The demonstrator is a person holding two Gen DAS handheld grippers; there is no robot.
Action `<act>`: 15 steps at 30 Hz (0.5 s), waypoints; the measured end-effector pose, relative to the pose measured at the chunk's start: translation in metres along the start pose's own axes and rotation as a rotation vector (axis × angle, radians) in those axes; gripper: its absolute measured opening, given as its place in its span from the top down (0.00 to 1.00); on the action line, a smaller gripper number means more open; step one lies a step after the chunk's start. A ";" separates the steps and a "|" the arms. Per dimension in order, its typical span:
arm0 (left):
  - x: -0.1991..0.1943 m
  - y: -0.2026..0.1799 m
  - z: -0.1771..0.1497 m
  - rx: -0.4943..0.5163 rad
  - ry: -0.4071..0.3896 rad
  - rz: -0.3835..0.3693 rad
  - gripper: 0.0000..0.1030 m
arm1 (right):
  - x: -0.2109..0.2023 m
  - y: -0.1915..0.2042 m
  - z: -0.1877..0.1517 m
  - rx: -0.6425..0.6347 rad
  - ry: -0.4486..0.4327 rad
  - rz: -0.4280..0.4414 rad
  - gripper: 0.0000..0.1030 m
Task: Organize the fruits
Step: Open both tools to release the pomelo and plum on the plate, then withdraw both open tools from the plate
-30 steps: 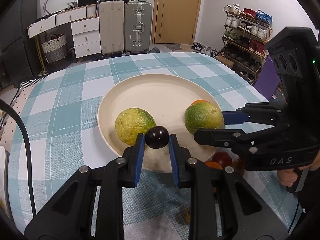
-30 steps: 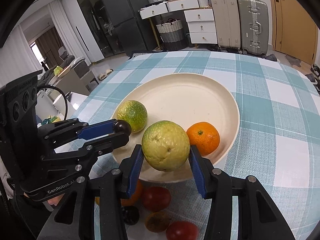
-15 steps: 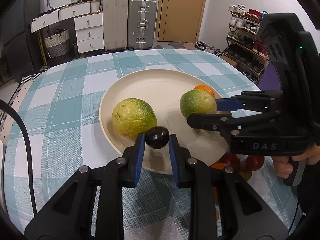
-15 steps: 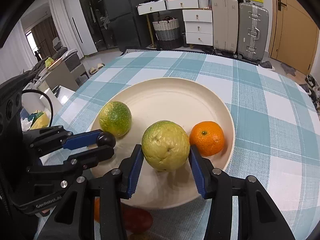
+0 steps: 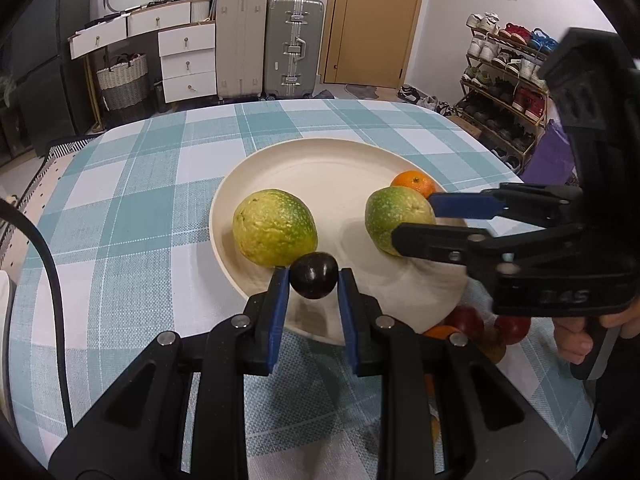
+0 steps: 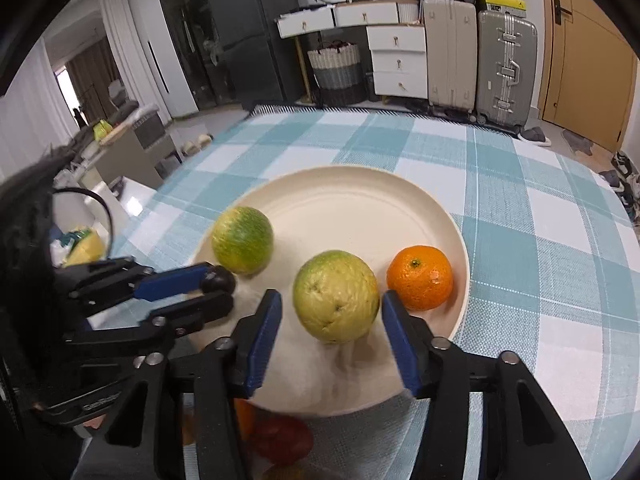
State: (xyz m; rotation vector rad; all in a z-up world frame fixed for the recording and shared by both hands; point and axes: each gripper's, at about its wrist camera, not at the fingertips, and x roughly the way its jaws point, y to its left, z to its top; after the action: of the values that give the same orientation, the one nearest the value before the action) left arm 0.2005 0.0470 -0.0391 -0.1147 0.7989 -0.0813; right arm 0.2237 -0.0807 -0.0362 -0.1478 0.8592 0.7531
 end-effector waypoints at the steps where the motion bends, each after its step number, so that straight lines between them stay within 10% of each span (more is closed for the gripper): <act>1: -0.003 0.001 0.000 -0.008 0.001 0.000 0.78 | -0.007 0.000 -0.001 0.004 -0.020 0.010 0.32; 4: -0.016 0.000 -0.002 -0.017 -0.017 0.009 0.66 | -0.030 0.002 -0.006 0.009 -0.076 -0.011 0.23; 9: -0.047 -0.004 -0.008 -0.029 -0.081 0.043 0.17 | -0.063 0.000 -0.020 0.035 -0.121 -0.020 0.05; 15: -0.080 -0.013 -0.023 -0.035 -0.127 0.081 0.01 | -0.088 0.002 -0.046 0.031 -0.132 -0.058 0.00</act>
State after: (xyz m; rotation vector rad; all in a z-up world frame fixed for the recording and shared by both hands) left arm 0.1281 0.0422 0.0034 -0.1188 0.6771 0.0166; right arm 0.1571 -0.1456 -0.0018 -0.0942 0.7382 0.6877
